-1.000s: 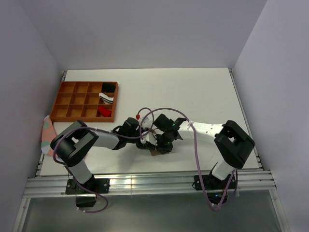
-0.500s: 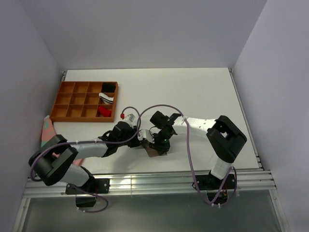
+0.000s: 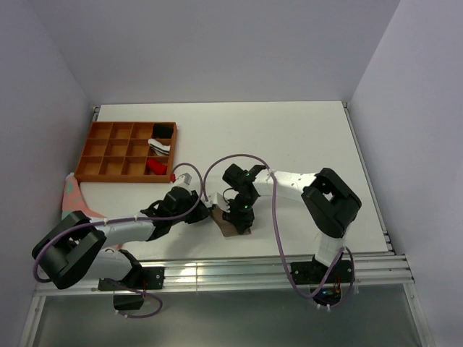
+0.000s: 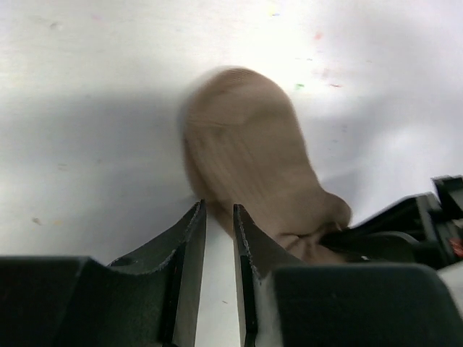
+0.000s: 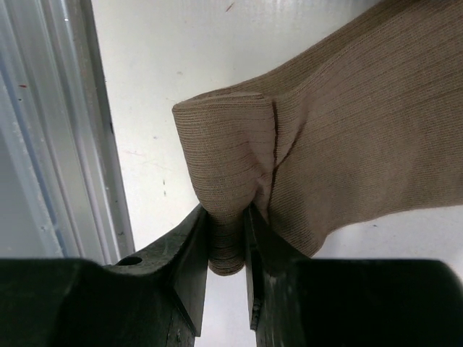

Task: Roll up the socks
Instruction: Roll the sock at the center of the board.

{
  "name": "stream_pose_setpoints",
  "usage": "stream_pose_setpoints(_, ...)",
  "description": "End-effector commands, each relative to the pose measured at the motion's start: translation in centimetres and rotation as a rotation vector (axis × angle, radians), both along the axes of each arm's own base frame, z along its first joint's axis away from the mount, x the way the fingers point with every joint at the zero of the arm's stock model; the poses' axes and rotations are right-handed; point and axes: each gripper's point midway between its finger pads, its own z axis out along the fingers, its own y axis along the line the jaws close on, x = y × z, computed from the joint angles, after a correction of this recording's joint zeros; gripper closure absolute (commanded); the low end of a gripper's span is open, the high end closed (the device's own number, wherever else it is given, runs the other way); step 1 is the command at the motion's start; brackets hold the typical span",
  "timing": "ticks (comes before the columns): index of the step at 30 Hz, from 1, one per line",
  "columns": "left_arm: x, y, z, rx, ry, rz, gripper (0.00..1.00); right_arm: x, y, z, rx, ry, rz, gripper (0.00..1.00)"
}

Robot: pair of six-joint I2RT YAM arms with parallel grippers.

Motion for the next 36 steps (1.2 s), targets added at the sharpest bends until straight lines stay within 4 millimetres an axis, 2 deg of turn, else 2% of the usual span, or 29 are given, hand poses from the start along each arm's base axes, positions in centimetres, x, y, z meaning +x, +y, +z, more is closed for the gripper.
stream_pose_setpoints(1,1.1,0.4,-0.4,0.036,0.006,0.060,0.73,-1.2,-1.0,-0.2,-0.066,0.092,-0.008,0.84)
stream_pose_setpoints(10,2.4,-1.5,-1.6,0.062,0.011,0.001,0.75,-1.0,-0.1,0.9,-0.059,0.177,-0.034,0.84)
stream_pose_setpoints(16,3.8,-2.7,-1.9,0.075,0.006,-0.023,0.85,-0.3,0.4,1.5,-0.054,0.286,-0.078,0.84)
stream_pose_setpoints(17,3.9,-2.7,-2.3,0.088,0.015,-0.025,0.89,0.1,0.6,2.2,-0.041,0.319,-0.089,0.84)
stream_pose_setpoints(20,4.4,-3.2,-2.4,0.084,0.011,-0.039,0.90,0.7,1.0,2.1,-0.054,0.373,-0.117,0.85)
stream_pose_setpoints(27,4.0,-3.8,-1.9,0.039,-0.043,-0.101,0.81,1.8,0.9,0.2,-0.123,0.414,-0.206,0.86)
stream_pose_setpoints(32,2.9,-3.0,-1.2,0.010,-0.087,-0.120,0.67,2.1,0.5,-0.8,-0.161,0.405,-0.236,0.86)
stream_pose_setpoints(36,2.0,-2.2,-1.1,0.003,-0.106,-0.128,0.62,2.1,0.4,-1.3,-0.174,0.416,-0.251,0.86)
